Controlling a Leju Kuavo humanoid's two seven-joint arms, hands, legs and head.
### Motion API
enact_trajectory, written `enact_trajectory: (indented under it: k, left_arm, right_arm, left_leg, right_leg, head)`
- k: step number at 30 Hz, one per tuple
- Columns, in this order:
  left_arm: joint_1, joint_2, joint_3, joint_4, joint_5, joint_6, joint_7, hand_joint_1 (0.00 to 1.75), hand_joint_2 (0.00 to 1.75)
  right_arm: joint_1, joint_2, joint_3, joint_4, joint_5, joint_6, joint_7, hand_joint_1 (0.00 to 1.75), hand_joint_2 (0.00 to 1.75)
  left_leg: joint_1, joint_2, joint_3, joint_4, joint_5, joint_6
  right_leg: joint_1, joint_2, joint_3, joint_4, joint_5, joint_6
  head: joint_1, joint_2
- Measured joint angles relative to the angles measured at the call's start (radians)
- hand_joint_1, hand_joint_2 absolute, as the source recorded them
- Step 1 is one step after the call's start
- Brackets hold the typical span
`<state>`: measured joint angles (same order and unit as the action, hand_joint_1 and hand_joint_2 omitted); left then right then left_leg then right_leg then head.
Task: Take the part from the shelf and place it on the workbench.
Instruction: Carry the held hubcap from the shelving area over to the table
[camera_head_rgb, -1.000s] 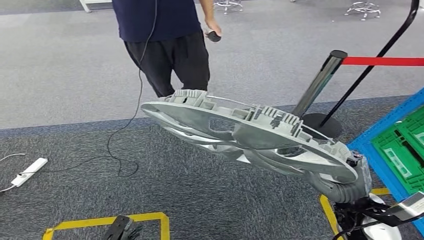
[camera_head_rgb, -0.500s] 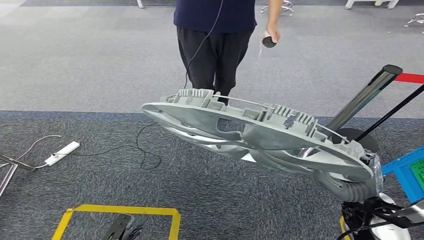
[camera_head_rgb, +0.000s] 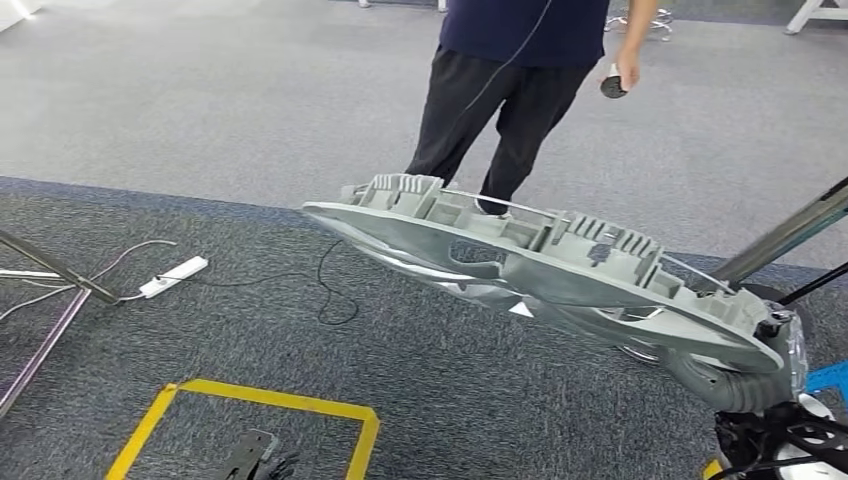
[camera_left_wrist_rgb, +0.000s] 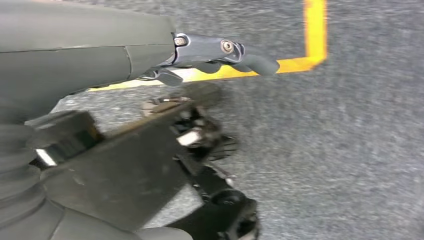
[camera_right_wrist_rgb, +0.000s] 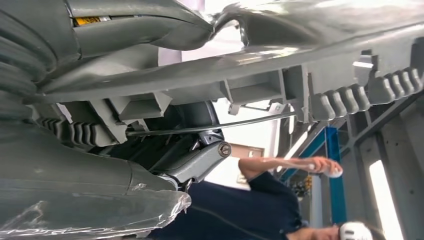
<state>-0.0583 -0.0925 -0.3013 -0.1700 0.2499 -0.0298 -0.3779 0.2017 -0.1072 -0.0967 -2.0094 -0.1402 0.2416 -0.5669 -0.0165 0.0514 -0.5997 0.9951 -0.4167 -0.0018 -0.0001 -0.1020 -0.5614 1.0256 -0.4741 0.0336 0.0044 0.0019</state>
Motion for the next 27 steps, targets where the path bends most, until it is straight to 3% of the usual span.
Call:
enact_trajectory:
  k: [1, 3, 5, 6, 7, 8, 10, 12, 14, 16, 18, 20, 22, 23, 24, 25, 27]
  left_arm:
    - [0.006, 0.0, -0.003, 0.0, -0.004, 0.001, 0.004, 0.0, 1.75]
    - [0.015, 0.0, -0.009, 0.0, -0.008, 0.005, 0.003, 0.0, 1.75]
    - [0.017, 0.001, -0.013, 0.0, -0.008, 0.012, -0.004, 0.0, 1.75]
    - [0.018, 0.002, -0.014, 0.0, -0.008, 0.014, -0.007, 0.0, 1.75]
    - [0.018, 0.003, -0.014, 0.0, -0.007, 0.016, -0.01, 0.0, 1.75]
    - [0.018, 0.004, -0.014, 0.0, -0.005, 0.016, -0.011, 0.0, 1.75]
    - [0.018, 0.006, -0.014, 0.0, 0.0, 0.016, -0.015, 0.0, 1.75]
    - [0.015, 0.006, -0.014, 0.0, 0.004, 0.012, -0.023, 0.0, 1.75]
    - [0.013, 0.005, -0.014, 0.0, 0.006, 0.005, -0.034, 0.0, 1.75]
    - [0.014, 0.004, -0.014, 0.0, 0.005, -0.001, -0.04, 0.0, 1.75]
    - [0.013, 0.001, -0.014, 0.0, 0.004, -0.006, -0.042, 0.0, 1.75]
    - [0.008, -0.002, -0.015, 0.0, 0.002, -0.008, -0.043, 0.0, 1.75]
    - [0.006, -0.003, -0.015, 0.0, -0.002, -0.009, -0.043, 0.0, 1.75]
    - [0.006, -0.003, -0.015, 0.0, -0.004, -0.009, -0.042, 0.0, 1.75]
    - [0.007, -0.002, -0.015, 0.0, -0.005, -0.009, -0.041, 0.0, 1.75]
    - [0.008, -0.001, -0.016, 0.0, -0.006, -0.007, -0.04, 0.0, 1.75]
    - [0.006, 0.002, -0.016, 0.0, -0.007, -0.003, -0.035, 0.0, 1.75]
  right_arm:
    - [0.005, 0.0, -0.005, -0.006, -0.001, 0.0, -0.002, 1.75, 1.75]
    - [0.013, -0.002, -0.02, -0.019, -0.003, 0.002, -0.008, 1.75, 1.75]
    - [0.018, -0.003, -0.036, -0.028, -0.006, 0.004, -0.012, 1.75, 1.75]
    - [0.019, -0.003, -0.043, -0.029, -0.007, 0.005, -0.012, 1.75, 1.75]
    - [0.02, -0.003, -0.048, -0.03, -0.008, 0.006, -0.012, 1.75, 1.75]
    - [0.019, -0.003, -0.052, -0.03, -0.009, 0.007, -0.012, 1.75, 1.75]
    - [0.015, -0.004, -0.059, -0.03, -0.008, 0.008, -0.009, 1.75, 1.75]
    - [0.011, -0.004, -0.063, -0.031, -0.008, 0.008, -0.008, 1.75, 1.75]
    - [0.01, -0.004, -0.065, -0.032, -0.008, 0.008, -0.007, 1.75, 1.75]
    - [0.01, -0.004, -0.066, -0.032, -0.006, 0.009, -0.007, 1.75, 1.75]
    - [0.009, -0.004, -0.066, -0.034, -0.002, 0.011, -0.008, 1.75, 1.75]
    - [0.009, -0.004, -0.066, -0.036, 0.002, 0.012, -0.009, 1.75, 1.75]
    - [0.01, -0.004, -0.066, -0.037, 0.004, 0.014, -0.009, 1.75, 1.75]
    - [0.01, -0.004, -0.066, -0.037, 0.005, 0.015, -0.009, 1.75, 1.75]
    - [0.009, -0.004, -0.066, -0.037, 0.005, 0.016, -0.009, 1.75, 1.75]
    - [0.008, -0.004, -0.066, -0.037, 0.005, 0.016, -0.009, 1.75, 1.75]
    - [0.007, -0.004, -0.066, -0.037, 0.005, 0.016, -0.009, 1.75, 1.75]
  left_leg:
    - [0.001, -0.011, 0.002, -0.003, 0.001, 0.005]
    - [0.007, -0.033, 0.007, -0.009, 0.004, 0.017]
    - [0.011, -0.055, 0.01, -0.01, 0.005, 0.024]
    - [0.011, -0.067, 0.01, -0.01, 0.005, 0.026]
    - [0.011, -0.08, 0.011, -0.01, 0.004, 0.026]
    - [0.012, -0.093, 0.012, -0.009, 0.004, 0.026]
    - [0.013, -0.119, 0.016, -0.007, 0.003, 0.024]
    - [0.014, -0.144, 0.014, -0.001, 0.001, 0.015]
    - [0.014, -0.164, 0.005, 0.002, 0.005, 0.004]
    - [0.017, -0.176, -0.002, 0.002, 0.009, -0.006]
    - [0.014, -0.14, -0.019, 0.034, -0.015, -0.014]
    - [0.012, -0.085, -0.073, 0.148, -0.078, -0.021]
    - [0.013, -0.065, -0.134, 0.276, -0.125, -0.025]
    - [0.013, -0.063, -0.145, 0.298, -0.124, -0.024]
    - [0.013, -0.062, -0.135, 0.279, -0.103, -0.023]
    - [0.012, -0.055, -0.105, 0.222, -0.07, -0.02]
    - [0.004, -0.012, -0.029, 0.08, -0.016, -0.009]
  right_leg:
    - [-0.002, -0.001, 0.002, 0.001, -0.004, 0.006]
    - [-0.005, 0.035, -0.014, 0.048, -0.036, 0.016]
    - [-0.008, 0.084, -0.075, 0.174, -0.097, 0.021]
    - [-0.008, 0.094, -0.111, 0.241, -0.121, 0.022]
    - [-0.008, 0.097, -0.136, 0.283, -0.128, 0.022]
    - [-0.008, 0.099, -0.144, 0.288, -0.116, 0.022]
    - [-0.012, 0.112, -0.099, 0.18, -0.042, 0.022]
    - [-0.019, 0.154, -0.037, 0.051, 0.007, 0.023]
    - [-0.021, 0.174, -0.017, 0.012, 0.01, 0.019]
    - [-0.019, 0.154, -0.017, 0.011, 0.015, 0.008]
    - [-0.02, 0.133, -0.016, 0.008, 0.017, -0.004]
    - [-0.018, 0.109, -0.016, 0.007, 0.016, -0.014]
    - [-0.015, 0.083, -0.017, 0.007, 0.015, -0.018]
    - [-0.014, 0.07, -0.017, 0.007, 0.014, -0.018]
    - [-0.013, 0.059, -0.016, 0.007, 0.014, -0.019]
    - [-0.012, 0.048, -0.014, 0.007, 0.013, -0.018]
    - [-0.008, 0.028, -0.01, 0.008, 0.01, -0.015]
  head:
    - [0.001, 0.0]
    - [0.005, 0.0]
    - [0.012, 0.0]
    - [0.015, 0.0]
    - [0.015, 0.0]
    - [0.015, 0.0]
    - [0.015, 0.0]
    - [0.015, 0.0]
    - [0.014, 0.0]
    - [0.014, 0.0]
    - [0.008, 0.0]
    - [0.002, 0.0]
    - [0.002, 0.0]
    - [0.001, 0.0]
    - [0.001, 0.0]
    - [0.001, 0.0]
    - [0.001, 0.0]
